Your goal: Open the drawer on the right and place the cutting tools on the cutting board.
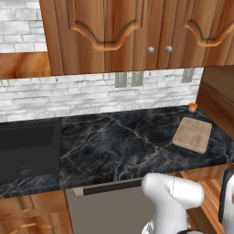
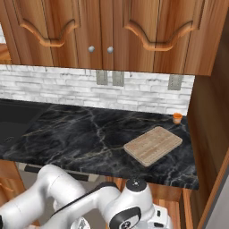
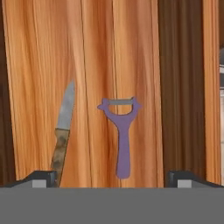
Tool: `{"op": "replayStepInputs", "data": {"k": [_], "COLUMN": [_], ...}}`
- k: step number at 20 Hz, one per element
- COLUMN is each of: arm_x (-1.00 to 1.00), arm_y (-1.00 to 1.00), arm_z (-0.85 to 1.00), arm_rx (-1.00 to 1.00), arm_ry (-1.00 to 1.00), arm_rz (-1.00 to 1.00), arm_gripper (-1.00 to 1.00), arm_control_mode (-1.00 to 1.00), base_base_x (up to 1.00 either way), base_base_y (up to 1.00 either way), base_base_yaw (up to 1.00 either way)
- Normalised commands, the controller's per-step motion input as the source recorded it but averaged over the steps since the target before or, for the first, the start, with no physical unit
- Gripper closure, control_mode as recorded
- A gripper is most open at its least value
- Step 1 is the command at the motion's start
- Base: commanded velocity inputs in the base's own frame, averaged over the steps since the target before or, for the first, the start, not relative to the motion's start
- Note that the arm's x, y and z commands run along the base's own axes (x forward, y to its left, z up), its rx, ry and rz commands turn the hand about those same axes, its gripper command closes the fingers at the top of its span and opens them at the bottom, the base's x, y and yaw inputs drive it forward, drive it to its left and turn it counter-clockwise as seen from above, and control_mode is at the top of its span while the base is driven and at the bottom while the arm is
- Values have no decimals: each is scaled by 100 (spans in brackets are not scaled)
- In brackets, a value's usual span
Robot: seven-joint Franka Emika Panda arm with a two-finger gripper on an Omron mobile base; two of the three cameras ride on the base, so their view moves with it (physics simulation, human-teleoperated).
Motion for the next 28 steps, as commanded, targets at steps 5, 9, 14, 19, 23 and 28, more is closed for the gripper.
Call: {"op": "replayStepInputs", "data": {"k": [5,9,14,19,23,28], "arm_x": [0,16,23,16,-16,0], "arm_y": [-22,-40,-20,-28,-34,-1], "arm_z": [-21,-34,-35,-44,-37,-6], "arm_rx": [1,5,8,1,0,0], "arm_ry": [2,0,0,0,0,0], "arm_rz": [0,-1,-1,-1,0,0], "arm_gripper": [-100,-100,-100,-100,-100,-100], "arm_control_mode": [-100,-100,-100,-100,-100,-100], "base_base_x": [0,0,0,0,0,0], "base_base_y": [0,0,0,0,0,0], "base_base_yaw": [0,0,0,0,0,0]}}
